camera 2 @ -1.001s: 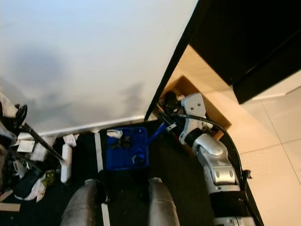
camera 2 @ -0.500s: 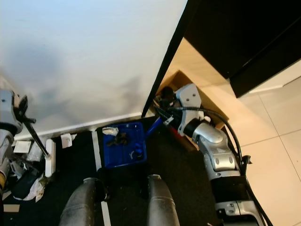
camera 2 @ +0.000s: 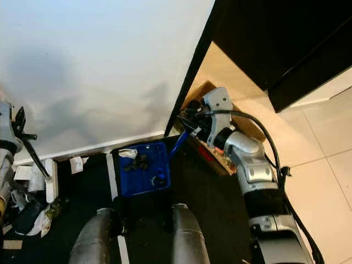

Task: Sweep floor

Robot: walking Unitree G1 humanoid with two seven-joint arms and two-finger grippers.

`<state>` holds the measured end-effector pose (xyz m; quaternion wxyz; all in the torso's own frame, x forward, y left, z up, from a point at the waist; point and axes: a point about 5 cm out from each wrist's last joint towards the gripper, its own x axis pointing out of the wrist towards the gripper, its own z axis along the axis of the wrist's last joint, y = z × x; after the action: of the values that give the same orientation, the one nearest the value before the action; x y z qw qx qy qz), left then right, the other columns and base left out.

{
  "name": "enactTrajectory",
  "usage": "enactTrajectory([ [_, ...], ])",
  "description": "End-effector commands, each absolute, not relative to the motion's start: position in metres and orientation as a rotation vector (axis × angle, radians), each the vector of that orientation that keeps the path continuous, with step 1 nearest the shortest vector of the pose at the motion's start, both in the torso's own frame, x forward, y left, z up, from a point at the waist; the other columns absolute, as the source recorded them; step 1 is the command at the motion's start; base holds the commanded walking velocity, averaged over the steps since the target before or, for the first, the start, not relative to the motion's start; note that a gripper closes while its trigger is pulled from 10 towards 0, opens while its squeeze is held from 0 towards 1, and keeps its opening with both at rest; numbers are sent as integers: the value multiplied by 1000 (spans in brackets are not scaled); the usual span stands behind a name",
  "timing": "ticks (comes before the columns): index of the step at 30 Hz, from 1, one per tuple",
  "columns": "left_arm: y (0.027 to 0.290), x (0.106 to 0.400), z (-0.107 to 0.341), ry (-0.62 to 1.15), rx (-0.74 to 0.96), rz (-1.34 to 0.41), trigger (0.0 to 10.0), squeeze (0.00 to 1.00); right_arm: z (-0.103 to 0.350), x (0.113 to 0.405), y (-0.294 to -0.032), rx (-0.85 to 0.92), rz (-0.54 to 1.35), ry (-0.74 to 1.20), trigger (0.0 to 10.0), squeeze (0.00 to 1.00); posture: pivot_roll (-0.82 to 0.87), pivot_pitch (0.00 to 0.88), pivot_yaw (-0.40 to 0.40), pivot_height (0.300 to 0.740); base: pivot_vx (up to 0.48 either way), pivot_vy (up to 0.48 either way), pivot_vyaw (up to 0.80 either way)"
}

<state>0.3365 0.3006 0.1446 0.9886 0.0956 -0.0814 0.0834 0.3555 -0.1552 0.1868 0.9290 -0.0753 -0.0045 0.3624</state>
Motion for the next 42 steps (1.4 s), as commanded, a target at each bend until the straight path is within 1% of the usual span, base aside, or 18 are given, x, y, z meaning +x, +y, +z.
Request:
enactTrajectory([
  [1,287,331,112,-64,49,140,10000,0,162,350,-153,-84,799,99,10000,0,-141,479,-123,740,0,0,0],
  [5,267,340,109,-84,-141,103,10000,0,164,349,-151,-82,822,92,10000,0,-156,480,-129,740,0,0,0],
  [10,255,348,112,-104,-266,93,10000,0,164,348,-151,-80,831,92,10000,0,-171,486,-130,740,0,0,0],
  [11,255,348,112,-104,-266,93,10000,0,164,348,-151,-80,831,92,10000,0,-171,486,-130,740,0,0,0],
  [16,236,361,128,-192,-485,-1,10000,0,161,346,-156,-71,826,99,10000,0,-166,485,-125,740,0,0,0],
  [18,235,361,129,-197,-492,-6,10000,0,161,346,-156,-71,826,100,10000,0,-166,485,-125,740,0,0,0],
  [20,218,368,140,-246,-522,-82,10000,0,158,345,-153,-64,830,102,10000,0,-142,477,-125,740,0,0,0],
  [21,215,369,144,-265,-531,-94,10000,0,157,345,-151,-62,832,103,10000,0,-139,476,-125,740,0,0,0],
  [24,213,370,151,-300,-550,-99,10000,0,156,345,-149,-59,837,103,10000,0,-136,473,-125,740,0,0,0],
  [29,220,365,160,-345,-493,-151,10000,0,158,345,-146,-56,843,97,10000,0,-131,469,-122,740,0,0,0],
  [30,242,355,166,-360,-388,-164,10000,0,158,346,-149,-56,839,95,10000,0,-113,465,-117,740,0,0,0],
  [31,242,355,166,-360,-388,-164,10000,0,158,346,-149,-56,839,95,10000,0,-113,465,-117,740,0,0,0],
  [32,263,344,171,-357,-288,-162,10000,0,157,345,-150,-55,836,95,10000,0,-95,463,-109,740,0,0,0],
  [35,293,327,176,-325,-124,-139,10000,0,154,344,-150,-51,833,96,10000,0,-82,464,-105,740,0,0,0],
  [36,299,323,177,-316,-83,-134,10000,0,154,344,-149,-50,833,96,10000,0,-75,465,-103,740,0,0,0],
  [37,299,323,177,-316,-83,-134,10000,0,154,344,-149,-50,833,96,10000,0,-75,465,-103,740,0,0,0],
  [41,335,302,178,-257,92,-38,10000,0,151,344,-146,-41,840,99,10000,0,-66,468,-104,740,0,0,0],
  [42,335,302,178,-257,92,-38,10000,0,151,344,-146,-41,840,99,10000,0,-66,468,-104,740,0,0,0],
])
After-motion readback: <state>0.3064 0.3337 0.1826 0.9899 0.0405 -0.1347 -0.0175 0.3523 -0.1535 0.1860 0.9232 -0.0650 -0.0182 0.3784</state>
